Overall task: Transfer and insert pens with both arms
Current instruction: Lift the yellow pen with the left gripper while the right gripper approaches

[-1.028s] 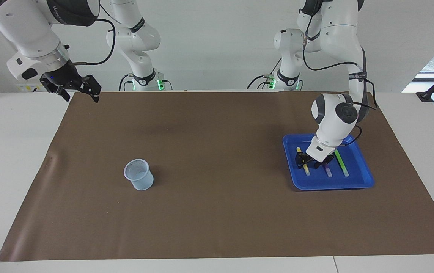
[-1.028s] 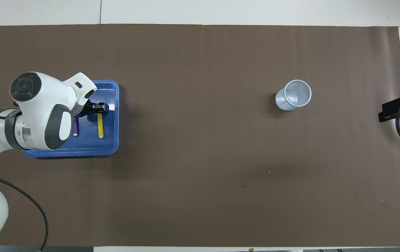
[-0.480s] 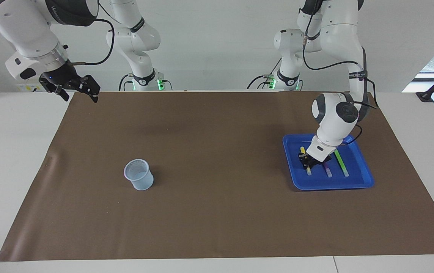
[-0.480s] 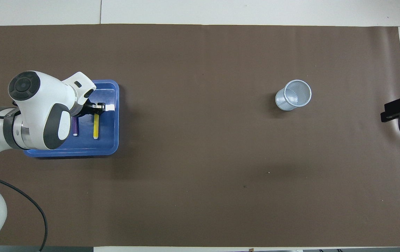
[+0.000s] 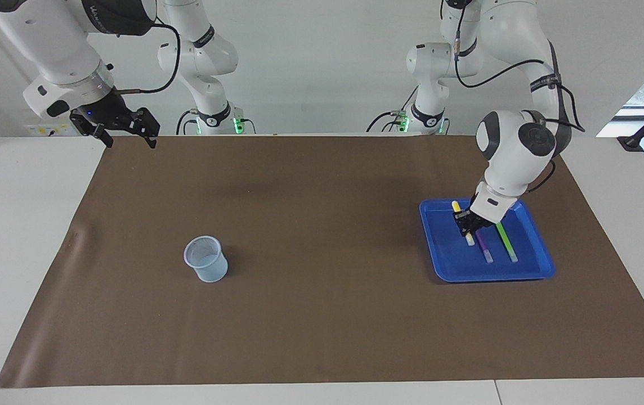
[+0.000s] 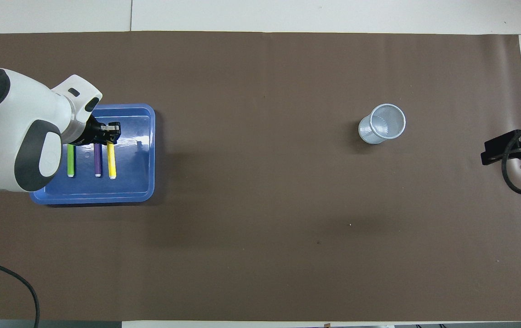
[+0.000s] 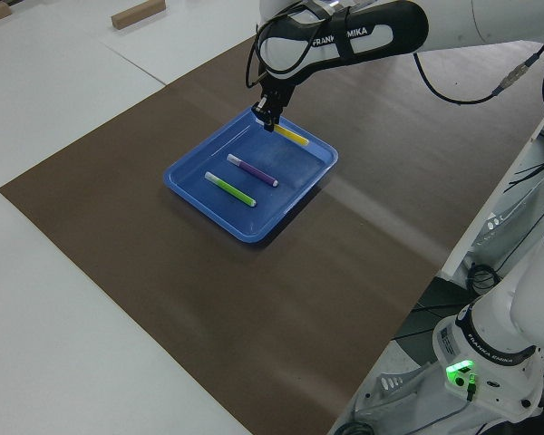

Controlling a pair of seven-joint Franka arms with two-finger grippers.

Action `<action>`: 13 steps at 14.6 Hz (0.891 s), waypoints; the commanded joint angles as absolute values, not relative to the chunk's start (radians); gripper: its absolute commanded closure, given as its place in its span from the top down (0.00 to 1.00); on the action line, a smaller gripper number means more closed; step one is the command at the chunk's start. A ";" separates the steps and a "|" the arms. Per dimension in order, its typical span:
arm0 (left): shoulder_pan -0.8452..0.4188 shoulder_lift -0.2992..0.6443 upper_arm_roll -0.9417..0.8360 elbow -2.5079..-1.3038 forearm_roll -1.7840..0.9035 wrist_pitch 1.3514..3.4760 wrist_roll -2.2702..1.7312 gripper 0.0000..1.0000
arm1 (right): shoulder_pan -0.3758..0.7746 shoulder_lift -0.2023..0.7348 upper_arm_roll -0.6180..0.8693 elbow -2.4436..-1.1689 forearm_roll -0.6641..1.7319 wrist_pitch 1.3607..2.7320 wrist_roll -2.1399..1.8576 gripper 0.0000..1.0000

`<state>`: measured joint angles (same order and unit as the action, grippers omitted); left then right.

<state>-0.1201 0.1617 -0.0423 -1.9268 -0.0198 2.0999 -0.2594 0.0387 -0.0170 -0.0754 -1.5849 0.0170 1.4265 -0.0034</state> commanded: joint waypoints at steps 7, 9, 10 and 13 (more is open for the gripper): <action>-0.278 0.164 -0.044 -1.786 -0.121 2.028 -1.071 0.00 | 0.034 -0.113 -0.072 -1.798 0.524 1.612 0.076 1.00; -0.317 0.167 -0.044 -1.764 -0.199 2.034 -1.190 0.00 | 0.037 -0.117 -0.071 -1.830 0.603 1.656 0.127 1.00; -0.321 0.167 -0.044 -1.761 -0.266 2.036 -1.218 0.00 | 0.037 -0.138 -0.069 -1.871 0.665 1.696 0.153 1.00; -0.376 0.175 -0.044 -1.740 -0.405 2.046 -1.305 0.00 | 0.047 -0.190 -0.054 -2.026 0.840 1.817 0.163 1.00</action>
<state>-0.3345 0.1490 -0.0575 -1.7787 -0.3506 2.0482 -1.2316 0.0387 -0.1207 -0.0679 -1.8893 0.7539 1.7348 0.1457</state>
